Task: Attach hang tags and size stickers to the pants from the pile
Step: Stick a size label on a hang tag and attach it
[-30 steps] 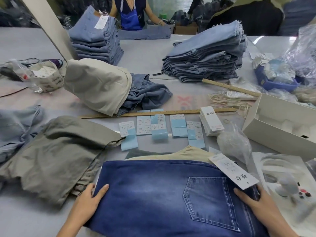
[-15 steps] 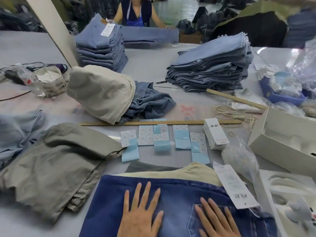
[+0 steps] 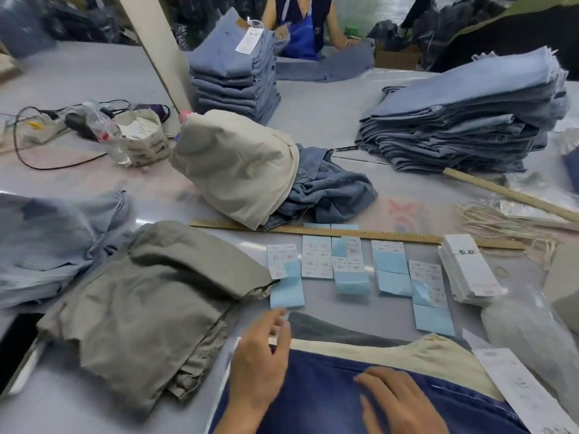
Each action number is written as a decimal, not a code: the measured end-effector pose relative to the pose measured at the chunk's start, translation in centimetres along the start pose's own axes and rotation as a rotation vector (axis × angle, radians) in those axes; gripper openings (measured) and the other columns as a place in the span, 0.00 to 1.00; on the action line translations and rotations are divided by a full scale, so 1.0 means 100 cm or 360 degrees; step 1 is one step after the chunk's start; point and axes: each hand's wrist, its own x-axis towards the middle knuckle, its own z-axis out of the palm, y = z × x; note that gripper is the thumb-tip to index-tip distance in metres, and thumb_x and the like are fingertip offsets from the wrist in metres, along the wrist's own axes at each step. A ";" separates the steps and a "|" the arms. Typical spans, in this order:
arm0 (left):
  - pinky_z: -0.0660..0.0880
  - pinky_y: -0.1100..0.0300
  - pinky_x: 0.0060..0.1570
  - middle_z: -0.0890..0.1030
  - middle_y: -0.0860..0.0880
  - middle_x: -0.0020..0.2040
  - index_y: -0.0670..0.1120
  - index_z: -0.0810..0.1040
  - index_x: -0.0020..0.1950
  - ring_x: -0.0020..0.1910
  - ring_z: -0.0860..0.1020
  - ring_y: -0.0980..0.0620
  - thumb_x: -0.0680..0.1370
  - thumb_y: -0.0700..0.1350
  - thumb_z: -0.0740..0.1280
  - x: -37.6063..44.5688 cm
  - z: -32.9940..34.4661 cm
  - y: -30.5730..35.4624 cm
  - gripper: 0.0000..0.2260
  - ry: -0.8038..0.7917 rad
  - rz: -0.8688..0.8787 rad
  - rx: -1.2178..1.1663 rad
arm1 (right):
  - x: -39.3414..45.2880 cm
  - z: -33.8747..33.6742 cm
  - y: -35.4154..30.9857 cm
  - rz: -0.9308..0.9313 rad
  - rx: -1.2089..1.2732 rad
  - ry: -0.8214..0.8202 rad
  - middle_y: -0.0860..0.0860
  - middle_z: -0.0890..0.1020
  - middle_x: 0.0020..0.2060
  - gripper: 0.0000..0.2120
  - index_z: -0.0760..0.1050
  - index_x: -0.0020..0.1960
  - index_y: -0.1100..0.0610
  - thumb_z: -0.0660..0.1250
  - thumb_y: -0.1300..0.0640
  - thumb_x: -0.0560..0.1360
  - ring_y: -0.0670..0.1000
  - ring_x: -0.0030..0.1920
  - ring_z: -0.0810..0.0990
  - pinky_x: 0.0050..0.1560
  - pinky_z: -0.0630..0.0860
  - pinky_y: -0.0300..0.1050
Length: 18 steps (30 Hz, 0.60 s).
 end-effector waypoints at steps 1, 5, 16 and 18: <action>0.78 0.57 0.52 0.82 0.58 0.50 0.55 0.81 0.61 0.50 0.80 0.56 0.80 0.44 0.70 0.023 -0.014 -0.014 0.11 0.0045 -0.0135 -0.0014 | 0.006 0.005 -0.010 -0.0104 0.0108 -0.0114 0.47 0.84 0.39 0.06 0.84 0.40 0.52 0.73 0.62 0.66 0.50 0.38 0.83 0.44 0.73 0.41; 0.73 0.38 0.61 0.78 0.37 0.67 0.39 0.79 0.67 0.63 0.76 0.33 0.78 0.42 0.68 0.112 -0.074 -0.100 0.17 0.0537 -0.0388 0.0388 | 0.086 0.028 -0.034 0.0037 0.0371 -0.0651 0.36 0.81 0.45 0.12 0.80 0.49 0.41 0.78 0.55 0.72 0.37 0.44 0.79 0.48 0.71 0.23; 0.61 0.30 0.68 0.81 0.34 0.63 0.45 0.75 0.70 0.63 0.75 0.31 0.80 0.52 0.52 0.134 -0.027 -0.218 0.24 0.0395 -0.0281 0.1109 | 0.326 0.205 -0.054 0.1123 0.1578 -0.0770 0.56 0.84 0.52 0.07 0.78 0.56 0.56 0.69 0.61 0.79 0.50 0.46 0.83 0.46 0.82 0.45; 0.62 0.30 0.67 0.82 0.33 0.61 0.45 0.75 0.68 0.63 0.75 0.31 0.81 0.51 0.51 0.150 -0.024 -0.218 0.22 0.0481 -0.0279 0.1041 | 0.367 0.231 -0.054 0.1221 0.1655 -0.0542 0.53 0.82 0.55 0.11 0.75 0.59 0.56 0.71 0.58 0.79 0.52 0.51 0.82 0.51 0.82 0.51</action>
